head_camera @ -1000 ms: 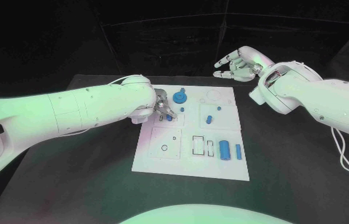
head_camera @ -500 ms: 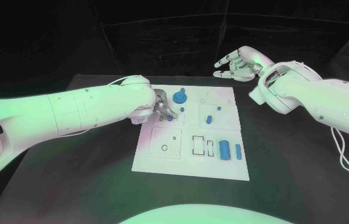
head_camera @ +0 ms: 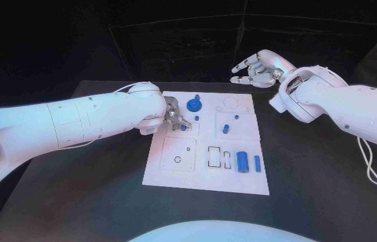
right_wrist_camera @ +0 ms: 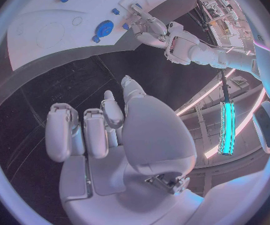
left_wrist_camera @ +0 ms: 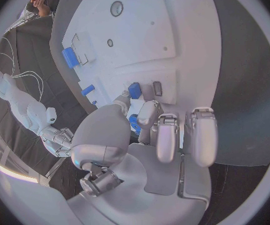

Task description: Assemble the parts on the task board

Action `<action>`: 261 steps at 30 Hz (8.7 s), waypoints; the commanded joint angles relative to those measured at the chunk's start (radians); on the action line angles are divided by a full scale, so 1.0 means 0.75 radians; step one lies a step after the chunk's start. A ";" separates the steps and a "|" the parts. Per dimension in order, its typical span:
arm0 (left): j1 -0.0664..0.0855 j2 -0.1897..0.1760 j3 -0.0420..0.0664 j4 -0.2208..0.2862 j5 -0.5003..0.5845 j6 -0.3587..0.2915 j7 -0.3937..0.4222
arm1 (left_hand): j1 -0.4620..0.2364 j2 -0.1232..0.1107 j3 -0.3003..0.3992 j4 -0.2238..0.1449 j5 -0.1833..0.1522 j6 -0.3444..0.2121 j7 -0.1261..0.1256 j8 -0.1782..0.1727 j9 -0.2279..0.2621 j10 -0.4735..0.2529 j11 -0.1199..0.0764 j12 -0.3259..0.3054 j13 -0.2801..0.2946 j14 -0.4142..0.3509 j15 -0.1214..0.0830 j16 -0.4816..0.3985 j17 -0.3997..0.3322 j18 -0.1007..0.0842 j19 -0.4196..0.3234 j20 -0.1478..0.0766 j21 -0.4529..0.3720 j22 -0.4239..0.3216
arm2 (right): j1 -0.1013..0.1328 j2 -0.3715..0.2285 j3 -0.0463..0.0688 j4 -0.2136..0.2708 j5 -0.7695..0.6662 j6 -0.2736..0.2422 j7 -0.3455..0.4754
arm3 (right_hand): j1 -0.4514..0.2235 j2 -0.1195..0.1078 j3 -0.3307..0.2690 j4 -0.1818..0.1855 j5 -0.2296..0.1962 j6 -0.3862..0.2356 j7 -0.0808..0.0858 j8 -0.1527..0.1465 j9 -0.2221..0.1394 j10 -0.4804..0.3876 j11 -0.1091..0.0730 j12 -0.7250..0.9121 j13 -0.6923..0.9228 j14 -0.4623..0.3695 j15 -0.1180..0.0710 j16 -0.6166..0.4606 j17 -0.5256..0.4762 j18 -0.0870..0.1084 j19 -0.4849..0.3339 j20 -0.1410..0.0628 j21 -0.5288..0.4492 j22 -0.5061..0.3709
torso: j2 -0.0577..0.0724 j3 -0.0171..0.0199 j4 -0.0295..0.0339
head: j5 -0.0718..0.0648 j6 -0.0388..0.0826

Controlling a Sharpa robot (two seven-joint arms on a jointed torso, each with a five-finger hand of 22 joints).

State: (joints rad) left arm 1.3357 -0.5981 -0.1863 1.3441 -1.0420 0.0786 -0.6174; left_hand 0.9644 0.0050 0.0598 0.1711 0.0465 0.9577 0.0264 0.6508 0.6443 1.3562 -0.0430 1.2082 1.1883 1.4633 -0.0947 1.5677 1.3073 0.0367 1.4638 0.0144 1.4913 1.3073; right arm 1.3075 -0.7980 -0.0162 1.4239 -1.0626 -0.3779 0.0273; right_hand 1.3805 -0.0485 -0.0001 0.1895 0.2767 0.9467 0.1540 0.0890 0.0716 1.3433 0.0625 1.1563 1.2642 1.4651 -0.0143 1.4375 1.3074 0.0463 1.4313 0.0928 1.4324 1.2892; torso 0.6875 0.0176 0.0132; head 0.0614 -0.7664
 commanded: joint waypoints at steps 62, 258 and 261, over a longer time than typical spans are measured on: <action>0.036 0.195 0.118 -0.522 -0.065 0.357 0.083 | 0.200 0.068 -0.270 0.050 0.001 -0.044 0.058 -0.201 -0.141 -0.118 0.054 -0.171 -0.184 0.143 0.039 0.004 0.351 0.000 0.058 0.036 -0.055 0.157 | 0.002 0.031 0.001 -0.030 0.008 0.030 0.009 | -0.009 -0.003 -0.008 0.006 -0.008 -0.004 -0.005 0.006 0.001 -0.006 0.000 -0.005 -0.001 0.081 0.001 -0.006 0.108 0.019 -0.012 0.001 -0.004 -0.002 | 0.001 0.0000 -0.0002 | 0.013 0.017; -0.046 -0.138 0.023 0.076 0.004 -0.070 0.040 | -0.020 -0.079 0.342 -0.191 0.001 0.055 0.010 -0.106 -0.090 -0.033 0.011 -0.120 -0.158 0.143 0.003 0.004 0.351 0.001 0.065 0.001 -0.076 0.166 | 0.002 0.029 0.000 -0.046 0.011 0.051 0.013 | -0.007 0.005 -0.015 0.015 -0.010 -0.004 -0.005 0.008 0.001 -0.009 0.000 -0.008 -0.004 0.081 0.001 -0.008 0.107 0.020 -0.013 0.001 -0.008 -0.005 | -0.001 0.0000 0.0007 | 0.027 -0.020; -0.047 -0.148 0.024 0.082 0.005 -0.124 0.061 | -0.061 -0.102 0.277 -0.156 0.001 0.052 0.008 -0.100 -0.086 -0.033 0.009 -0.117 -0.157 0.143 0.001 0.004 0.351 0.001 0.065 0.000 -0.077 0.165 | 0.002 0.030 0.000 -0.047 0.012 0.051 0.014 | -0.007 0.005 -0.015 0.015 -0.010 -0.004 -0.005 0.008 0.001 -0.009 0.000 -0.008 -0.004 0.081 0.001 -0.008 0.107 0.020 -0.013 0.001 -0.008 -0.005 | 0.000 -0.0014 0.0010 | 0.025 -0.017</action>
State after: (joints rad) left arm 1.3010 -0.7067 -0.1680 1.4033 -1.0371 0.0199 -0.5747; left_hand 0.9260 -0.0698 0.2736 0.0514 0.0474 0.9940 0.0339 0.5712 0.5790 1.3277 -0.0358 1.1153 1.0692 1.4670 -0.0875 1.5677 1.3073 0.0379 1.4675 0.0215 1.4330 1.3074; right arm 1.3068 -0.7758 -0.0167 1.3876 -1.0562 -0.3428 0.0285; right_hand 1.3804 -0.0485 -0.0083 0.1976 0.2732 0.9468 0.1540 0.0890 0.0716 1.3433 0.0625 1.1564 1.2621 1.4651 -0.0144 1.4375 1.3073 0.0462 1.4278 0.0964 1.4324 1.2867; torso 0.6867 0.0176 0.0134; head 0.0815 -0.7809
